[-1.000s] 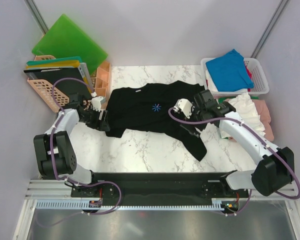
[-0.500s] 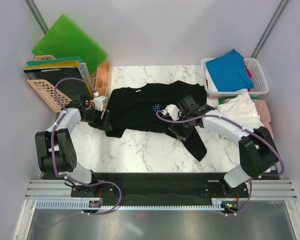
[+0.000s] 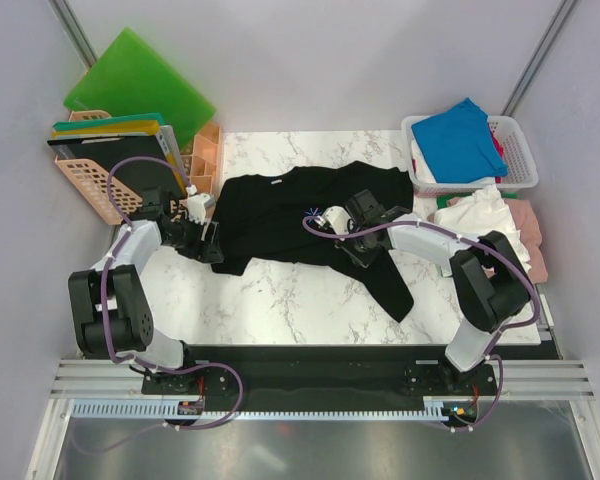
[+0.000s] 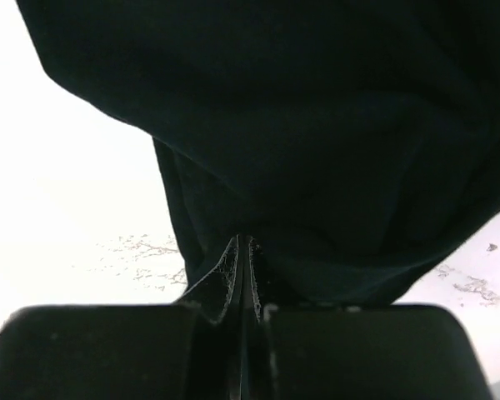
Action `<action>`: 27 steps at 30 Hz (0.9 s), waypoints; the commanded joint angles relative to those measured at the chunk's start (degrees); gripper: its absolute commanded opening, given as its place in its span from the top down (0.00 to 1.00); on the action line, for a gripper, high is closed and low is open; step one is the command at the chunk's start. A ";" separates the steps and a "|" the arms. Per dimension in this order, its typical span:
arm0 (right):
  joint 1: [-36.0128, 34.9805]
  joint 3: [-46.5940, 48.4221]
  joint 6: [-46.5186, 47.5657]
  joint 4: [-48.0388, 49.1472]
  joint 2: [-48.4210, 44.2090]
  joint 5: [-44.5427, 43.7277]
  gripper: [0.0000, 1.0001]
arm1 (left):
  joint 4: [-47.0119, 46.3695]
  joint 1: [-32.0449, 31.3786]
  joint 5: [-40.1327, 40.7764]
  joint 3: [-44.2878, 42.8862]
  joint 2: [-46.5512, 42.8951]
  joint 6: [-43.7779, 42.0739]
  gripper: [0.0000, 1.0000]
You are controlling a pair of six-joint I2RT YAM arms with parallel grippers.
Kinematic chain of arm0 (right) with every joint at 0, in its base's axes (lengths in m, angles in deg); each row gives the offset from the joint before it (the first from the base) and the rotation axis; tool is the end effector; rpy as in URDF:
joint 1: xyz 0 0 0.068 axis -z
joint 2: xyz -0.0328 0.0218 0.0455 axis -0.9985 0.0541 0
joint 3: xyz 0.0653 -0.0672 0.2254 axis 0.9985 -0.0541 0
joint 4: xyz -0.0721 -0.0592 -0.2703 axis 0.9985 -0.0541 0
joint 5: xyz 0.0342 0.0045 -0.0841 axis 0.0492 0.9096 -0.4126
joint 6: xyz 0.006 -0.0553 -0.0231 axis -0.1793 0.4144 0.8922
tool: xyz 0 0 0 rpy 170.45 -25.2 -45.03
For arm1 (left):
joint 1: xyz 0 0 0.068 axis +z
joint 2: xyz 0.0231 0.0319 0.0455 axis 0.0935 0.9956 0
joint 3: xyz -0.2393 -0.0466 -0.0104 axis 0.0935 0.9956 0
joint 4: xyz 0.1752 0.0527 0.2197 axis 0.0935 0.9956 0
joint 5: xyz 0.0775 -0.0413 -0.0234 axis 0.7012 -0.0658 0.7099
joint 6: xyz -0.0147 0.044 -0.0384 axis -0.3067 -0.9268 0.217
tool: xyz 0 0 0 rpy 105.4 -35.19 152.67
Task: Fold and stack the t-shirts
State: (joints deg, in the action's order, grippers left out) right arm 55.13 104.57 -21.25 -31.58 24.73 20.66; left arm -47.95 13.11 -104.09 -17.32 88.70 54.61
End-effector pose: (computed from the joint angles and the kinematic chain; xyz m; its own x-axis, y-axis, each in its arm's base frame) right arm 0.3018 0.1951 0.1272 -0.5033 -0.7499 -0.4293 -0.8248 0.5650 -0.0199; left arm 0.3085 0.0182 0.1528 -0.7723 0.2996 -0.5601 0.5064 0.8227 -0.2583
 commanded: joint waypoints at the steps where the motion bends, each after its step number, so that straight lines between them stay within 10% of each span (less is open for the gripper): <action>1: -0.14 1.03 -0.62 0.30 -3.35 -1.92 1.00 | -1.09 -0.10 -0.66 0.58 -1.69 -1.04 0.24; 13: 5.13 -3.97 4.65 -7.44 -19.52 -10.25 1.00 | -2.32 -0.10 -1.28 1.19 -0.72 -0.78 0.24; 19: 4.70 -11.61 2.45 11.49 -25.13 -48.66 1.00 | -4.60 -0.19 -1.19 2.07 -0.81 1.07 0.24; 23: 6.10 -7.43 -3.58 -0.81 -25.95 -23.10 0.86 | -4.43 -0.28 -1.19 1.72 -0.45 1.24 0.24; 25: 6.19 -4.26 -4.84 -7.49 -23.24 -4.28 0.48 | -4.43 -0.19 -1.28 1.81 -0.80 1.25 0.24; 27: 6.11 -2.50 -6.84 -9.46 -20.86 4.45 0.36 | -4.34 -0.28 -1.45 1.90 -1.24 1.16 0.24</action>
State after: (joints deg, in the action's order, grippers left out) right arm 61.38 97.55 -23.66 -35.50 1.60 4.47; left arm -50.62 13.09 -104.13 -15.48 88.70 54.68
